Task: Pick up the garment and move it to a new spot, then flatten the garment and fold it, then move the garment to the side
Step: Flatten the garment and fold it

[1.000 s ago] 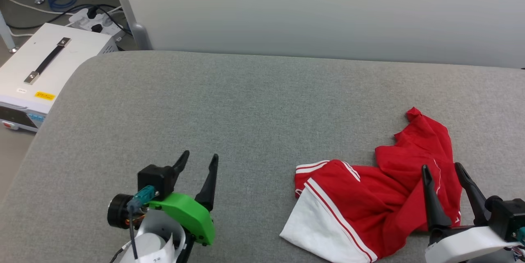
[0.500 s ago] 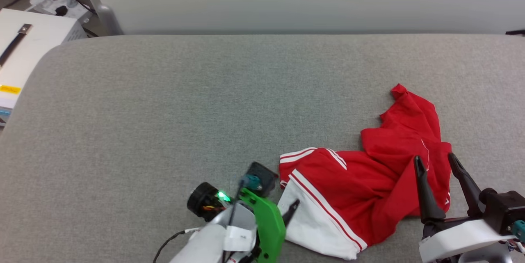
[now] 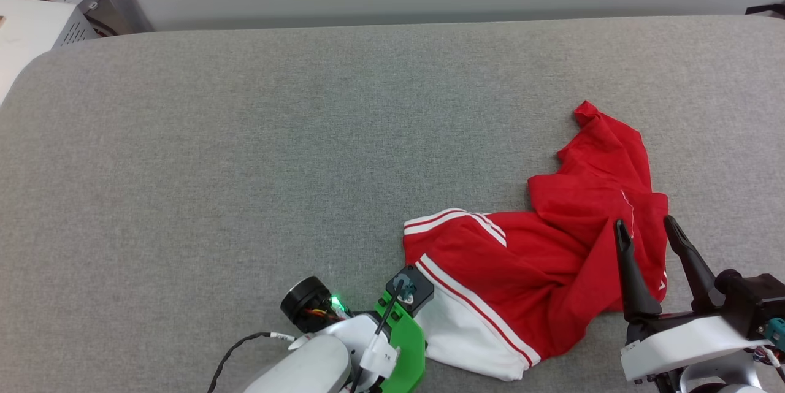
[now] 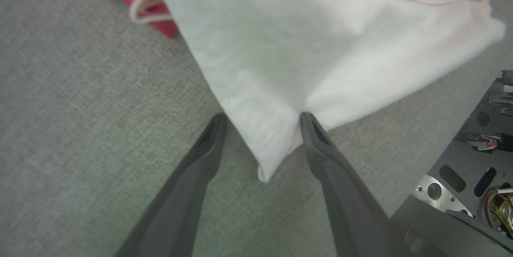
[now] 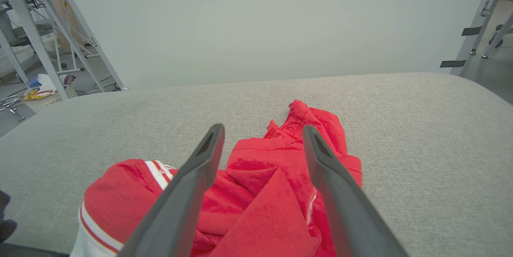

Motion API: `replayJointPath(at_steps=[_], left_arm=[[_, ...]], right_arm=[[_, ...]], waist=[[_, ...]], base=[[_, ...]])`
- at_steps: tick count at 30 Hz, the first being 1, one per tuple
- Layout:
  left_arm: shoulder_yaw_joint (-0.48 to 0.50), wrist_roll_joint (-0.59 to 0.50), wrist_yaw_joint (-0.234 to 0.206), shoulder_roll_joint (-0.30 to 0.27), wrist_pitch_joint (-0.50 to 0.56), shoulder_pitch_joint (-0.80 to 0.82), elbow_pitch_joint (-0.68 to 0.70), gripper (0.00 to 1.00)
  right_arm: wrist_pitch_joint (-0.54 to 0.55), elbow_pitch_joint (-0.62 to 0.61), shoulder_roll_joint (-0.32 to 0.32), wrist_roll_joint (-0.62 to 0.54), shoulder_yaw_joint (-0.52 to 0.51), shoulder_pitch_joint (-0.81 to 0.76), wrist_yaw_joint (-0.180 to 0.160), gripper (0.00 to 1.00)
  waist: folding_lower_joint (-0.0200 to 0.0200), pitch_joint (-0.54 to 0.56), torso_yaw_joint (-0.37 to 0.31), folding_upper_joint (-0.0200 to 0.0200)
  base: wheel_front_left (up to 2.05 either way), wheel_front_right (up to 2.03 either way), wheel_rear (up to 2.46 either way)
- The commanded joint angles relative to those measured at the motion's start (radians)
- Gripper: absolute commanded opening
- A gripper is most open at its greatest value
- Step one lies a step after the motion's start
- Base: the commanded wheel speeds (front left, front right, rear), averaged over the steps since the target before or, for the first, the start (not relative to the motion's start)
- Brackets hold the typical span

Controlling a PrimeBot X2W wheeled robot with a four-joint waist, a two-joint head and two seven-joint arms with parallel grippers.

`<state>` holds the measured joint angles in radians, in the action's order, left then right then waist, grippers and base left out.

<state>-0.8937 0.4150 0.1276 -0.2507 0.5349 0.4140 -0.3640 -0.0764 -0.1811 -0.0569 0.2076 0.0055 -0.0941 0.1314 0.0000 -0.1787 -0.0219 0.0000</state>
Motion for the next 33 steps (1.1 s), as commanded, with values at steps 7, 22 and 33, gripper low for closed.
replayJointPath(at_steps=[7, 22, 33], left_arm=[[-0.04, 0.05, 0.0, -0.061, -0.028, -0.002, -0.025, 0.0], [0.264, 0.167, -0.225, -0.314, -0.085, -0.05, 0.144, 0.0], [0.376, 0.328, -0.28, -0.294, -0.163, -0.235, 0.059, 0.0]], right_arm=[[-0.013, 0.024, 0.003, 0.019, -0.012, 0.014, -0.001, 1.0], [-0.007, 0.051, 0.006, 0.047, -0.035, -0.006, -0.001, 1.0], [0.017, 0.046, 0.006, 0.051, -0.051, -0.015, -0.001, 1.0]], waist=[[0.0, 0.018, 0.018, 0.0], [0.0, 0.074, 0.088, 0.0], [0.0, 0.069, 0.088, 0.0]], base=[[0.0, 0.0, 0.0], [0.0, 0.0, 0.0], [0.0, 0.0, 0.0]])
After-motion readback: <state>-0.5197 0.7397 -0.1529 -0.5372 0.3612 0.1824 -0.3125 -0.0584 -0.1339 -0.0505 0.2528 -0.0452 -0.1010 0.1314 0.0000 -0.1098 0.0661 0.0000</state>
